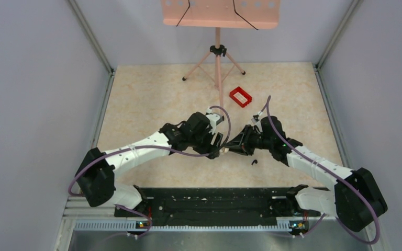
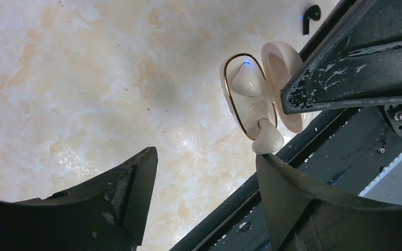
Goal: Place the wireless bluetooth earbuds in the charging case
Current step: Adjust the right earbud in the right side groove of the charging case.
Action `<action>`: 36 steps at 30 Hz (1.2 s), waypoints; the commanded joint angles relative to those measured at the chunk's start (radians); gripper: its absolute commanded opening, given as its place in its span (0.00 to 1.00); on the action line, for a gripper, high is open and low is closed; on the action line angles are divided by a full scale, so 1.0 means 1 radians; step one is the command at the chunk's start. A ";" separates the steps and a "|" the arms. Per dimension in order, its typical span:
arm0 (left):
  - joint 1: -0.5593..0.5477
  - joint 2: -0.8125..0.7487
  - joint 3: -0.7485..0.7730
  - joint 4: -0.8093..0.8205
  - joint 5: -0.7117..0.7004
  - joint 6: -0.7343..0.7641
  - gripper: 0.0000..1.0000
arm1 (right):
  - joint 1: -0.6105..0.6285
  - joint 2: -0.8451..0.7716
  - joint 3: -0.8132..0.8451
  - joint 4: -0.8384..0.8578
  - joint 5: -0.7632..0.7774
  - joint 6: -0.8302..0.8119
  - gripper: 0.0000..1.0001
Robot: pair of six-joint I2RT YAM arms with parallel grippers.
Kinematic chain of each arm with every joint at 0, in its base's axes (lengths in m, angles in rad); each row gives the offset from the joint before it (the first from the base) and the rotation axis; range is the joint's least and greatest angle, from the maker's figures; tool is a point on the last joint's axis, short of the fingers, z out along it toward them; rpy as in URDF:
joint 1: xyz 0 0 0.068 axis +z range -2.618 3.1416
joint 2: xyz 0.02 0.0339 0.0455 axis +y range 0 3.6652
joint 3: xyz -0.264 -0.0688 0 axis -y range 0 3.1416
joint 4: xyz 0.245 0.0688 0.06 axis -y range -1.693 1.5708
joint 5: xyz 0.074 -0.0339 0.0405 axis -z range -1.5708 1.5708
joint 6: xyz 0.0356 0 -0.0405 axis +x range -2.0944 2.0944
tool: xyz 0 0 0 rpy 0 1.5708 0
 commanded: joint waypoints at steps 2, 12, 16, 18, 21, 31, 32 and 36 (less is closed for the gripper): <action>-0.001 0.004 0.043 0.007 -0.046 -0.001 0.74 | 0.013 -0.036 0.042 0.002 -0.012 -0.007 0.00; 0.002 0.012 0.063 -0.003 -0.056 -0.002 0.74 | 0.013 -0.059 0.038 -0.033 0.008 -0.012 0.00; 0.005 0.022 0.092 -0.035 -0.055 0.013 0.74 | 0.013 -0.067 0.028 -0.030 0.014 -0.007 0.00; 0.007 0.024 0.101 -0.055 -0.060 0.017 0.74 | 0.013 -0.070 0.031 -0.033 0.017 -0.006 0.00; 0.008 0.020 0.121 -0.111 -0.097 -0.006 0.73 | 0.013 -0.072 0.033 -0.040 0.024 -0.009 0.00; 0.007 -0.141 -0.019 -0.035 -0.040 -0.134 0.75 | 0.013 -0.060 0.030 -0.024 0.017 -0.011 0.00; 0.007 -0.149 -0.036 -0.016 0.003 -0.122 0.77 | 0.013 -0.058 0.032 -0.024 0.017 -0.013 0.00; 0.007 -0.142 -0.045 0.020 0.104 -0.067 0.79 | 0.013 -0.058 0.034 -0.025 0.016 -0.014 0.00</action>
